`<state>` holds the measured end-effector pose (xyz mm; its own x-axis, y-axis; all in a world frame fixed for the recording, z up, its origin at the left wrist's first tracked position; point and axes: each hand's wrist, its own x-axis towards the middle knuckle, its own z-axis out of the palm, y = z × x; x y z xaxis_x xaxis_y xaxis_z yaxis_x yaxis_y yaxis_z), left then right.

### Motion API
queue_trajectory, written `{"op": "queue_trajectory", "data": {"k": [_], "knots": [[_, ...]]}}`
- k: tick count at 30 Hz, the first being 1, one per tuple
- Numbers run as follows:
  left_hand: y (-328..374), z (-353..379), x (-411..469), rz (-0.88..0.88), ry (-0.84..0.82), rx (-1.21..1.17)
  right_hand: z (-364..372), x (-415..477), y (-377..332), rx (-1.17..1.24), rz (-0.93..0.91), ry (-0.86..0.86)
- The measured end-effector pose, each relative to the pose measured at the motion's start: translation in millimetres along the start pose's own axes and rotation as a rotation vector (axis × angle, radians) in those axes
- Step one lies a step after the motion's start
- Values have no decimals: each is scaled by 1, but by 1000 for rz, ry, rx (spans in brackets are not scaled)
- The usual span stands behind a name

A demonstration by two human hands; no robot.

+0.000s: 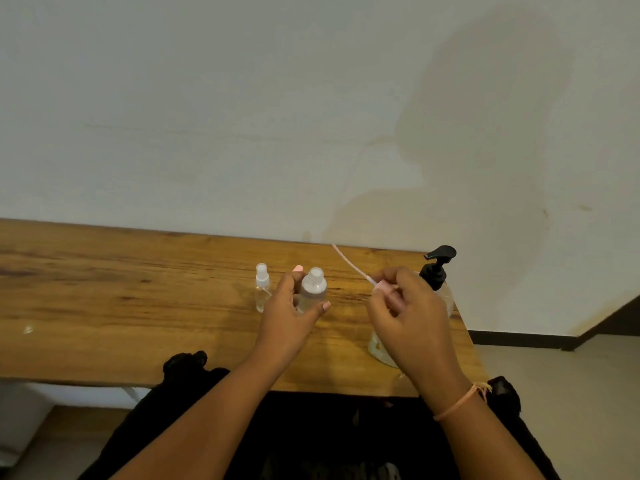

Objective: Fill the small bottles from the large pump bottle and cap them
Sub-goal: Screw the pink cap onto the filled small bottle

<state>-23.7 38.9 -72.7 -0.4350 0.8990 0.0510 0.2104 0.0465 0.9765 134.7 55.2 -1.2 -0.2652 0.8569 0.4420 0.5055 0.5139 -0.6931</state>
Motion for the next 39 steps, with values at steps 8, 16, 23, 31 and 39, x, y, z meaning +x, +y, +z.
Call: {"op": "queue_trajectory", "data": {"k": [8, 16, 23, 31, 39], "knots": [[2, 1, -2, 55, 19, 48, -11, 3, -2, -69, -80, -93], [7, 4, -7, 83, -46, 51, -14, 6, -9, -165, -111, -177], [4, 10, -10, 80, -105, 99, -11, 12, -12, 65, -118, -106], [-1, 21, -14, 75, -173, 45, 1, 15, 8, 168, -65, -195], [-2, 23, -11, 82, -166, 26, 4, 14, 19, 105, -77, -278]]}}
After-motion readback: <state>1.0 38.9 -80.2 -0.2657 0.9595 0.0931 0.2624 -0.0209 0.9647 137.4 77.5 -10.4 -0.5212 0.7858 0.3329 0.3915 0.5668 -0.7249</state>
